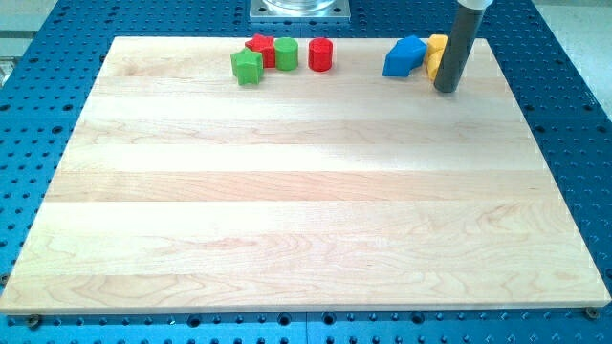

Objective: Slide the red circle towards the center right side

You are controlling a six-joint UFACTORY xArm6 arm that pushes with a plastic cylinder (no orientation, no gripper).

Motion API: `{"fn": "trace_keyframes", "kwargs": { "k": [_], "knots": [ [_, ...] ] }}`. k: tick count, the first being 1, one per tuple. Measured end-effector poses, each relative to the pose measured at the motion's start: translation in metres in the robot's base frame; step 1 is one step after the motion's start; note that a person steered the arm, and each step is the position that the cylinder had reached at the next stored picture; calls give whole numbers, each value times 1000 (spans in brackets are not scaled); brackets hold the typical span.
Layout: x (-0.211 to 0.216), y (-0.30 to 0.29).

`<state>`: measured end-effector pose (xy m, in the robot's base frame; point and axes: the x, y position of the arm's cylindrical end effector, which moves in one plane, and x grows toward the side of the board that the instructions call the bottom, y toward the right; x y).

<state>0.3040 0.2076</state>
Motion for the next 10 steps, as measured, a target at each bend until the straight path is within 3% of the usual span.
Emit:
{"fn": "trace_keyframes", "kwargs": {
  "k": [4, 6, 8, 10],
  "knots": [
    [12, 5],
    [23, 69],
    [-72, 90],
    [-111, -50]
  ]
}}
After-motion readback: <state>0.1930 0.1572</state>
